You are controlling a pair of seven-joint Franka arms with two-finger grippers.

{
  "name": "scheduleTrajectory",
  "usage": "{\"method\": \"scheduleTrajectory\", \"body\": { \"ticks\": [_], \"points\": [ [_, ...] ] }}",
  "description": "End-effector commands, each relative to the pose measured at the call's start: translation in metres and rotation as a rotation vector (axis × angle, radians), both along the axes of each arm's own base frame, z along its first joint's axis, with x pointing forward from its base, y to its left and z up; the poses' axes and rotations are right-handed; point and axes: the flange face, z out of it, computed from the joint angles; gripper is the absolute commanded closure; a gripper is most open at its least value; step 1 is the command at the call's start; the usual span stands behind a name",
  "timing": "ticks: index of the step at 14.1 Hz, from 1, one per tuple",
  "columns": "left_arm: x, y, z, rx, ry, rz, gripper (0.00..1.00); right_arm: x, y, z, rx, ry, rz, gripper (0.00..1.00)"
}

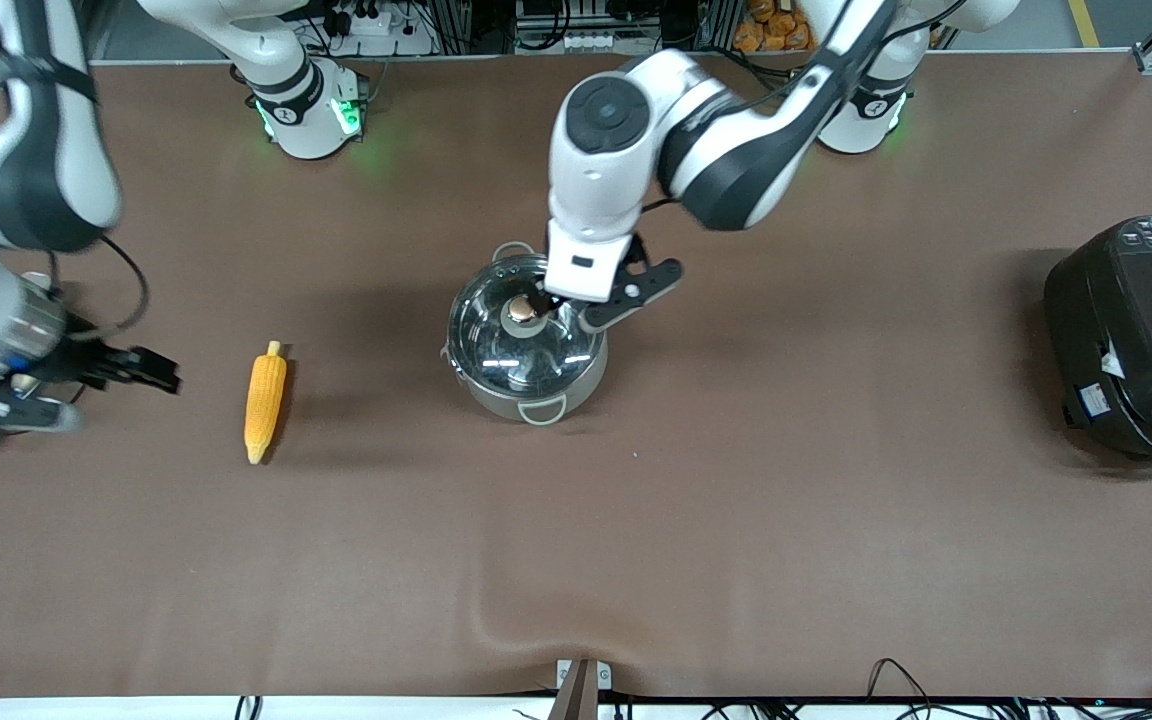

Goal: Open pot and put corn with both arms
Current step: 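Grasp the lid knob with the left gripper while the right gripper grasps the corn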

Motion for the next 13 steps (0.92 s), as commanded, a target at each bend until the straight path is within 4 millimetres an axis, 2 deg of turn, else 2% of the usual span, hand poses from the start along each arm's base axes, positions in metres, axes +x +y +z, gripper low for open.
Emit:
{"method": "scheduleTrajectory", "body": {
  "ticks": [1,3,5,6,7,11,13],
  "points": [
    [-0.012,-0.039,-0.019,-0.012,-0.05,0.11,0.0,-0.007,0.01,-0.052,-0.002,-0.018,0.02,0.0],
    [-0.013,-0.058,-0.042,-0.029,-0.063,0.197,0.0,-0.011,0.012,-0.092,-0.011,-0.035,0.022,0.0],
    [-0.019,-0.069,-0.05,-0.037,-0.062,0.201,0.0,-0.017,0.012,-0.126,-0.018,-0.01,0.022,0.0],
    [-0.019,-0.067,-0.047,-0.032,-0.06,0.204,0.0,-0.019,0.012,-0.141,-0.022,0.016,0.027,0.0],
    [-0.018,-0.063,-0.051,-0.017,-0.045,0.208,0.06,-0.022,0.011,-0.157,-0.026,0.04,0.04,0.0],
    [-0.017,-0.061,-0.063,0.006,-0.028,0.208,0.01,-0.03,0.008,-0.203,-0.041,0.029,0.051,0.0],
    [-0.021,-0.064,-0.068,0.006,-0.015,0.208,0.01,-0.04,0.018,-0.222,-0.04,0.012,0.068,0.0]
  ]
}}
